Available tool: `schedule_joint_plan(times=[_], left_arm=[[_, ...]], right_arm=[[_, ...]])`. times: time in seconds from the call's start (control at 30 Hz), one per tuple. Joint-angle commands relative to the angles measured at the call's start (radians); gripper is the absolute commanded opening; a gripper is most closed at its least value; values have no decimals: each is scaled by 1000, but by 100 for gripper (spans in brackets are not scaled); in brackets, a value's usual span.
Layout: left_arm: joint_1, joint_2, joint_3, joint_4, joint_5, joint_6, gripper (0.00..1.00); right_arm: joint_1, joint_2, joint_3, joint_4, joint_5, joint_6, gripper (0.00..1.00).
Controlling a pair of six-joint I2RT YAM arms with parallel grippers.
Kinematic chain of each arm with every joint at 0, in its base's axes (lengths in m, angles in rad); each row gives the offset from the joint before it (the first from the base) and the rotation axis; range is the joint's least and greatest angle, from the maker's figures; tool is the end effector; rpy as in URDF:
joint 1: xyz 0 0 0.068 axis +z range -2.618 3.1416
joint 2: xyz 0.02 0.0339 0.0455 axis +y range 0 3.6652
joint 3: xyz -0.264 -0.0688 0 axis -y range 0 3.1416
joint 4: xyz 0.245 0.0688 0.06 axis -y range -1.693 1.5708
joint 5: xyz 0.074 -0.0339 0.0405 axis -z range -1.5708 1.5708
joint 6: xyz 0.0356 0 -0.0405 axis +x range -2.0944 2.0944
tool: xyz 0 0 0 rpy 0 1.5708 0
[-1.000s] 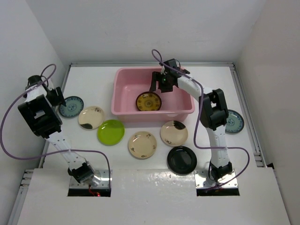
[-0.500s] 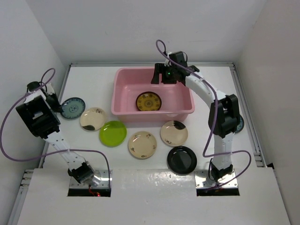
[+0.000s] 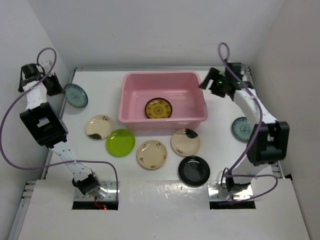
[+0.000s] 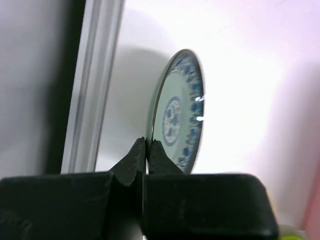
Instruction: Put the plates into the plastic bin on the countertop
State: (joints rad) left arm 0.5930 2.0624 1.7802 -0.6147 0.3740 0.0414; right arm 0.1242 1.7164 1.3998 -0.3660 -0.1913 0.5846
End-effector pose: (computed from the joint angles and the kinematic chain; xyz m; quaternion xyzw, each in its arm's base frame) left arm 0.3916 0.2482 0.2519 -0.1934 0.9090 -0.0654 0.3634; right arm 0.3905 0.0556 0.2867 0.1651 0.8845 0.2293 0.3712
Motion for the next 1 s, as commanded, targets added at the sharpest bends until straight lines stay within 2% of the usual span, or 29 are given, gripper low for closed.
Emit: schedule_joint_plan(times=[0.0,0.1,0.13,0.23,0.33,0.43,0.5,0.67,0.8,0.97], left_arm=[[-33,-146,108,18,129,-38,0],[-62,-147,212,-28,206,-87,0],[-88,-134,281,-63,244,-87,0],[-156,-122,404,-126,287,-98,0],[-289,-104,493,-160,305,-98,0],[-432,-84,484,-169,335,-98,0],[-540,-59,418,-169,306,-86,0],[-735,39,354,-169,237,-31,0],[-800,139,354,-148,194,-21,0],[-809,193,354,-119,172,-21,0]], right_arm=[[-110,-173,-169,36,85,90,75],[-248,-302,-353,61,188,142,75],[-274,-320,-455,64,223,162,75],[-385,-457,-617,68,361,242,75],[-481,-549,-723,56,458,342,75],[-558,-617,-836,55,503,423,75],[-604,-647,-901,73,501,457,75],[-676,-663,-970,120,468,433,77],[-692,-643,-966,124,455,408,77],[-698,-643,-952,124,421,374,78]])
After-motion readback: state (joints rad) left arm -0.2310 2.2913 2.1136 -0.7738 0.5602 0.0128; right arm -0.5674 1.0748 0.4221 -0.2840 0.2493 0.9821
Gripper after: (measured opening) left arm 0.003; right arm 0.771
